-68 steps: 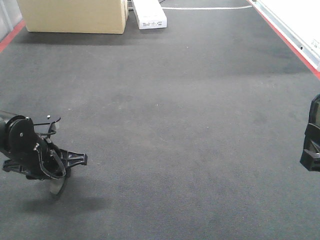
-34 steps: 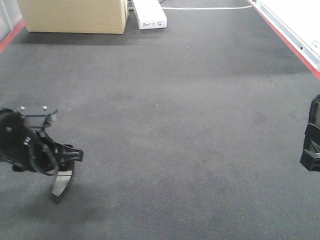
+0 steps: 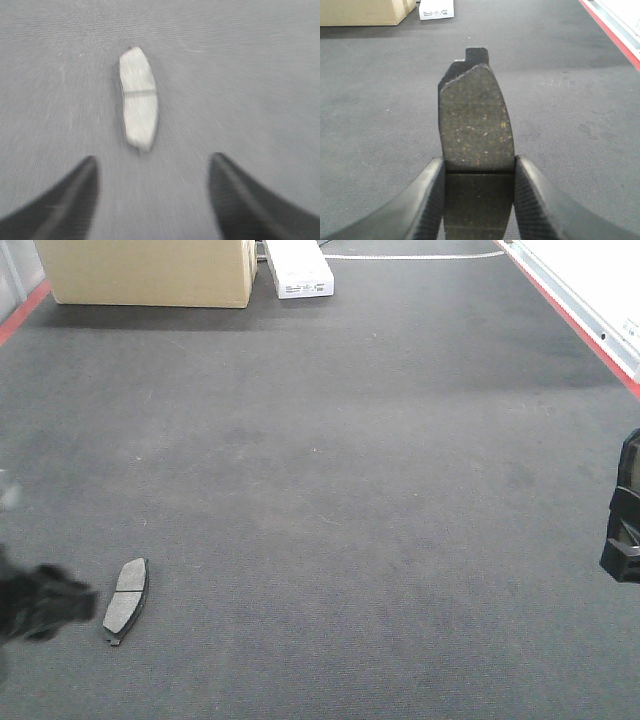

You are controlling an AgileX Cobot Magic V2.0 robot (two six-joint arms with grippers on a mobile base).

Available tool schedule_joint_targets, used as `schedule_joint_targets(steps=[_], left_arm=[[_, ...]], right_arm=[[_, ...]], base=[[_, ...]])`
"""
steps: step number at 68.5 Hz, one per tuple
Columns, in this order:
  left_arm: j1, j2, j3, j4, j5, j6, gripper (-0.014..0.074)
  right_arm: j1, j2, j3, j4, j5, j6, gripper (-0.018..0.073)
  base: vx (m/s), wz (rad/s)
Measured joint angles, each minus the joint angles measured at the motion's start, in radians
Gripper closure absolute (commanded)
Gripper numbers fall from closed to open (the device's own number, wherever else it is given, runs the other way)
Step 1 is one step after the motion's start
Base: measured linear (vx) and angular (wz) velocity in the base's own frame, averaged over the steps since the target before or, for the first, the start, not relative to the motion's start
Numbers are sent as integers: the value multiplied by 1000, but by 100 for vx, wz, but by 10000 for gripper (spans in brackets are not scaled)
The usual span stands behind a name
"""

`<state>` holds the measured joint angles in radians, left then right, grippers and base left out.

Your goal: Move and align brake pads A on conveyor

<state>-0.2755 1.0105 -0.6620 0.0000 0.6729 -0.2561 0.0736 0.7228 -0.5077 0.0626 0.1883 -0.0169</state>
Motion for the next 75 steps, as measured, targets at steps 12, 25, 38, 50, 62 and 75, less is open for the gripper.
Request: schedule_joint_targets(steps=[12,25,38,50,62,75], left_arm=[[0,-233,76,-14,10,0,534],[0,-430,110,-14,16,1,604],[0,-525,116,-14,20,1,603],[0,-534,116,-14,23,3,603],[0,-534,116,-14,23,3,604],[0,-534,116,-14,25,3,603]], right_arm=[[0,0,0,0,0,0,526],[0,0,0,0,0,0,526],[0,0,0,0,0,0,526],[0,0,0,0,0,0,526],[0,0,0,0,0,0,526],[0,0,0,0,0,0,526]], base=[[0,0],[0,0],[0,0],[0,0],[0,0],[0,0]])
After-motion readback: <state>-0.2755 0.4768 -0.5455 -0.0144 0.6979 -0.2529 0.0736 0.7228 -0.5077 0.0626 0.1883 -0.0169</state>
